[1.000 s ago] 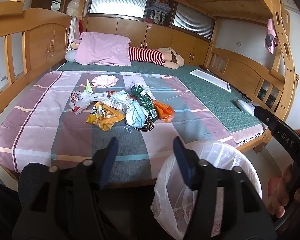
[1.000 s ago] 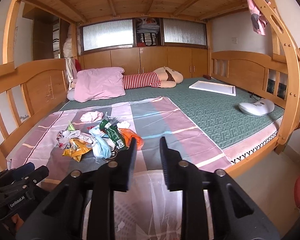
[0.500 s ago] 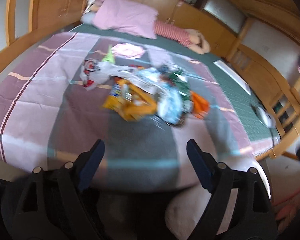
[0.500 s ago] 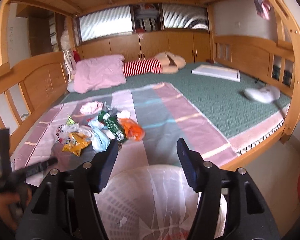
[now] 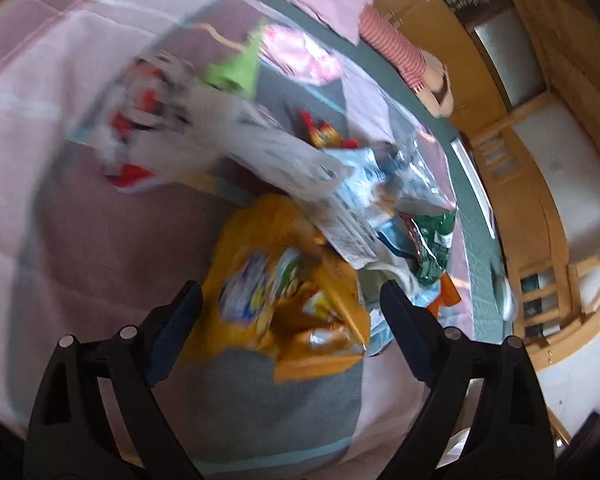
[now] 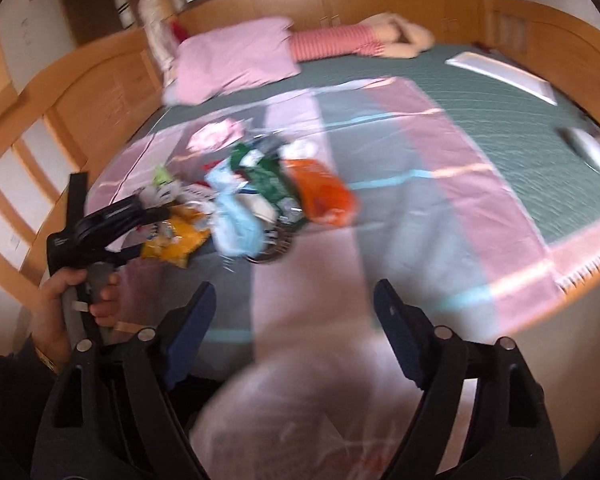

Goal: Collect trash
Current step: 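Reach the left gripper to the yellow chip bag and close on it, then carry the yellow chip bag with the left gripper and drop it into the wastebasket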

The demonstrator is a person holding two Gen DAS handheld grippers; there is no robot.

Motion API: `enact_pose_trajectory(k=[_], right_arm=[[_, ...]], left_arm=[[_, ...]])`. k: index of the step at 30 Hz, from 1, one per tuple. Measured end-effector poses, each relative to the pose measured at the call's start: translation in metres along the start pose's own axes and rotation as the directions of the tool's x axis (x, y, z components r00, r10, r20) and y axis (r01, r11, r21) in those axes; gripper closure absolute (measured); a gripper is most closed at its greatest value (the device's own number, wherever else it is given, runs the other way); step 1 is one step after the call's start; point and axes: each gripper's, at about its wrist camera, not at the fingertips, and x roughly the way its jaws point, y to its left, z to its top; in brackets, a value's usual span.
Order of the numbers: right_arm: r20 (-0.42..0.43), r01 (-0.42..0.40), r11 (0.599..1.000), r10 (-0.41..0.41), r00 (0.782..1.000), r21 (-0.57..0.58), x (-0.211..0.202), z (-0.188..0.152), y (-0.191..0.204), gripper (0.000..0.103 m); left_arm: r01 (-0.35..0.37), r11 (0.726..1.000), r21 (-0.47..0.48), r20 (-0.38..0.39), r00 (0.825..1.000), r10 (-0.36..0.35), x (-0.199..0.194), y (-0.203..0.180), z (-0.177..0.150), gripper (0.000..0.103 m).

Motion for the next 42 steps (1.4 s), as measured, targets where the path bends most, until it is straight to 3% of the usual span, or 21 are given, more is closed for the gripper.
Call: enact_pose_trajectory(k=[2, 5, 7, 10, 13, 17, 22, 26, 27, 29, 30, 31, 36, 40, 42], right_arm=[[-0.019, 0.011, 0.999, -0.011, 1.0, -0.031, 0.023, 0.015, 0.016, 0.023], [-0.058, 0.005, 0.998, -0.009, 0.998, -0.057, 0.05, 0.026, 0.034, 0.023], [-0.085, 0.013, 0.997, -0.02, 0.996, -0.076, 0.072, 0.033, 0.044, 0.023], [-0.133, 0.01, 0.995, -0.023, 0.991, -0.102, 0.103, 0.039, 0.056, 0.023], [-0.191, 0.014, 0.99, -0.041, 0.981, -0.138, 0.135, 0.041, 0.07, 0.023], [-0.269, -0.055, 0.992, 0.023, 0.963, -0.114, 0.156, 0.037, 0.08, 0.023], [-0.321, -0.117, 0.99, 0.088, 0.943, -0.073, 0.159, 0.028, 0.088, 0.023], [-0.384, -0.035, 0.989, -0.024, 0.923, -0.146, 0.17, 0.016, 0.099, 0.023], [-0.394, -0.021, 0.988, -0.041, 0.918, -0.153, 0.172, 0.014, 0.099, 0.028], [-0.417, -0.002, 0.988, -0.064, 0.907, -0.157, 0.176, 0.01, 0.098, 0.053], [-0.429, 0.002, 0.99, -0.063, 0.901, -0.142, 0.178, 0.007, 0.095, 0.072], [-0.435, -0.006, 0.994, -0.044, 0.899, -0.113, 0.178, 0.006, 0.091, 0.081], [-0.345, -0.024, 1.0, 0.017, 0.939, -0.015, 0.156, 0.017, 0.072, 0.089], [-0.156, -0.057, 0.998, 0.058, 0.986, 0.008, 0.092, 0.037, 0.059, 0.089], [-0.052, -0.063, 0.998, 0.062, 0.997, -0.023, 0.053, 0.039, 0.054, 0.089]], left_arm=[[-0.074, 0.995, 0.068, -0.002, 0.997, 0.075, 0.008, -0.009, -0.002, 0.029], [-0.071, 0.99, 0.12, 0.028, 0.997, 0.068, 0.003, -0.014, -0.006, 0.047], [-0.066, 0.992, 0.11, 0.055, 0.997, 0.06, -0.006, -0.009, -0.008, 0.056], [-0.083, 0.995, 0.062, 0.092, 0.993, 0.077, -0.022, 0.004, -0.013, 0.063], [-0.047, 0.999, -0.01, 0.108, 0.993, 0.048, -0.035, 0.02, -0.016, 0.063], [-0.032, 0.998, -0.05, 0.129, 0.991, 0.038, -0.05, 0.031, -0.022, 0.064], [-0.07, 0.994, -0.078, 0.201, 0.976, 0.084, -0.065, 0.036, -0.024, 0.064], [-0.097, 0.992, -0.077, 0.231, 0.966, 0.112, -0.074, 0.039, -0.028, 0.064], [-0.108, 0.992, -0.07, 0.24, 0.963, 0.122, -0.076, 0.039, -0.029, 0.064], [-0.123, 0.991, -0.055, 0.254, 0.958, 0.133, -0.078, 0.037, -0.031, 0.064], [-0.127, 0.991, -0.047, 0.26, 0.956, 0.135, -0.08, 0.036, -0.032, 0.064], [-0.134, 0.99, -0.035, 0.267, 0.954, 0.139, -0.081, 0.034, -0.033, 0.064], [-0.143, 0.989, 0.019, 0.312, 0.941, 0.13, -0.089, 0.025, -0.04, 0.064], [-0.112, 0.99, 0.089, 0.373, 0.925, 0.071, -0.104, 0.013, -0.05, 0.065], [-0.093, 0.989, 0.118, 0.391, 0.92, 0.04, -0.111, 0.008, -0.058, 0.065]])
